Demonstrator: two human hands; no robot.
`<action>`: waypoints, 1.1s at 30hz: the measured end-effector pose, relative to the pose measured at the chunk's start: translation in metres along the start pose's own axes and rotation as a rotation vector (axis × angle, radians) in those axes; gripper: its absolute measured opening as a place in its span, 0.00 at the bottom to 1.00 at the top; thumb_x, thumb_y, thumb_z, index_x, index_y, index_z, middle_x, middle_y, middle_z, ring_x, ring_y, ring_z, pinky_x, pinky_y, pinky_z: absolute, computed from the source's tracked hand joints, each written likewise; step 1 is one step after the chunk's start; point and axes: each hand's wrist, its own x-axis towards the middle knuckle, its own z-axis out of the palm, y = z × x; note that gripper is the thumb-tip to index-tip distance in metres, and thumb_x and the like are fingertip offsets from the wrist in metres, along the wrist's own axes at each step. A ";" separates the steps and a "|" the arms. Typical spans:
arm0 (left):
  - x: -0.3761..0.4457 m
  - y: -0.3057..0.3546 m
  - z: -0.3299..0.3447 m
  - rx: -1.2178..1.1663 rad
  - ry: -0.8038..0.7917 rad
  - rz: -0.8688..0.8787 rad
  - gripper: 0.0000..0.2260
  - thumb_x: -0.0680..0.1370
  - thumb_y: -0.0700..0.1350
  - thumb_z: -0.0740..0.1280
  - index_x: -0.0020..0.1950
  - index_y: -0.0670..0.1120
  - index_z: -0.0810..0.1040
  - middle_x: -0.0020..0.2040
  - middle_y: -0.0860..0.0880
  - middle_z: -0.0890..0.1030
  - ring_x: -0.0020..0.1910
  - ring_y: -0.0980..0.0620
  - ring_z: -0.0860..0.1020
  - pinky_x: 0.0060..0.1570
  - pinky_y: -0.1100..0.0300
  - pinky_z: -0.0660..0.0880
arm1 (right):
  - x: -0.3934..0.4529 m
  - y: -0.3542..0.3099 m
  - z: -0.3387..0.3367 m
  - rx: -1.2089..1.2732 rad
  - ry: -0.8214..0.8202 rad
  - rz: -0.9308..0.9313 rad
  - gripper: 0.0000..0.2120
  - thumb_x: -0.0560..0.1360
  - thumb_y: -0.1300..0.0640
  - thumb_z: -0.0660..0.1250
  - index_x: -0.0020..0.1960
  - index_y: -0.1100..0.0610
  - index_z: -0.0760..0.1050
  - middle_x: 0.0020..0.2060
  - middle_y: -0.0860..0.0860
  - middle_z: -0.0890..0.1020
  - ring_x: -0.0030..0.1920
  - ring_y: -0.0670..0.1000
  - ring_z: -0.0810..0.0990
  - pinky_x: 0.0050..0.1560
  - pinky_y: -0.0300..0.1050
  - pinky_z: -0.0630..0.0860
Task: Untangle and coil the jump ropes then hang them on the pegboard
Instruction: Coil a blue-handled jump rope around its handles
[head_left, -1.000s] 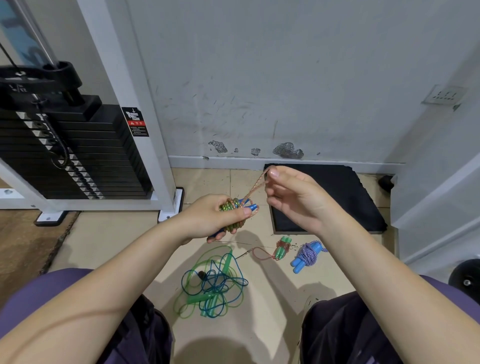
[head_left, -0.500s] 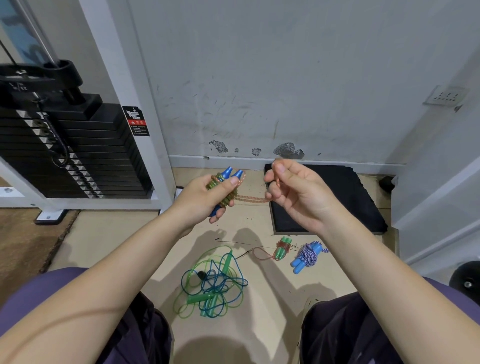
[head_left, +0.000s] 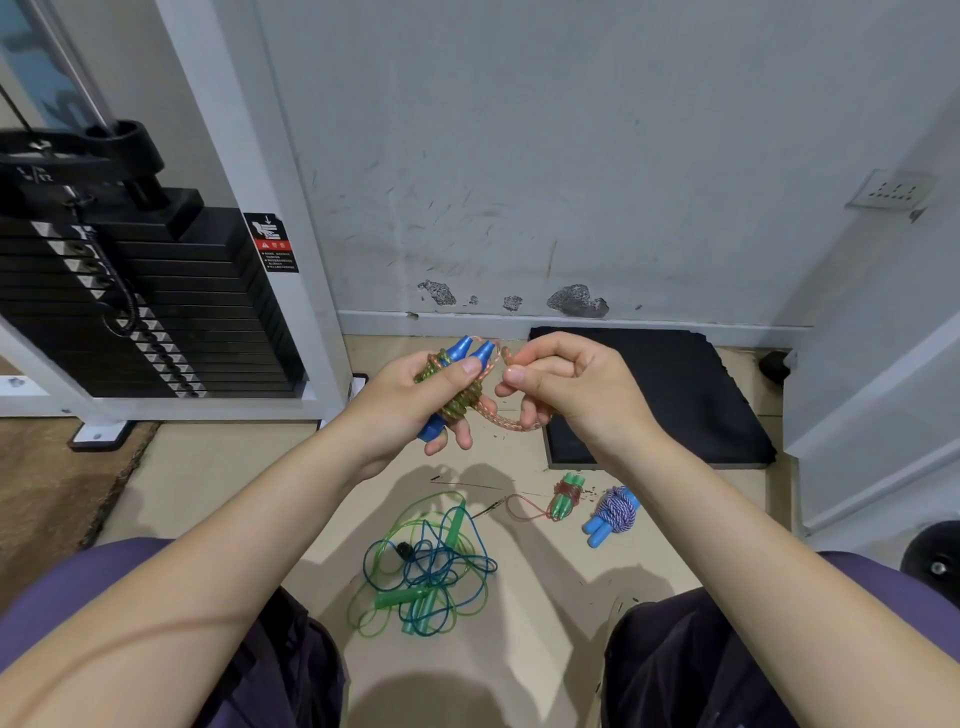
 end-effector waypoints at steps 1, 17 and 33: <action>0.000 0.000 0.000 -0.031 -0.012 0.000 0.18 0.78 0.52 0.65 0.60 0.39 0.75 0.43 0.44 0.84 0.31 0.44 0.78 0.22 0.61 0.65 | 0.000 -0.001 0.000 0.001 0.003 0.000 0.04 0.72 0.65 0.73 0.46 0.62 0.78 0.36 0.59 0.85 0.26 0.52 0.77 0.33 0.42 0.74; 0.000 -0.001 0.002 -0.203 -0.142 -0.014 0.19 0.77 0.54 0.62 0.59 0.40 0.76 0.41 0.41 0.81 0.27 0.48 0.75 0.22 0.63 0.65 | 0.000 -0.001 0.001 -0.029 0.050 -0.127 0.07 0.71 0.68 0.73 0.47 0.60 0.82 0.37 0.61 0.85 0.35 0.52 0.83 0.46 0.46 0.81; -0.001 -0.003 0.005 -0.296 -0.225 -0.086 0.17 0.76 0.55 0.61 0.51 0.40 0.74 0.39 0.42 0.79 0.22 0.51 0.72 0.21 0.65 0.62 | -0.002 -0.003 0.004 -0.035 0.046 -0.175 0.05 0.72 0.69 0.71 0.44 0.61 0.80 0.35 0.59 0.83 0.36 0.52 0.80 0.46 0.50 0.78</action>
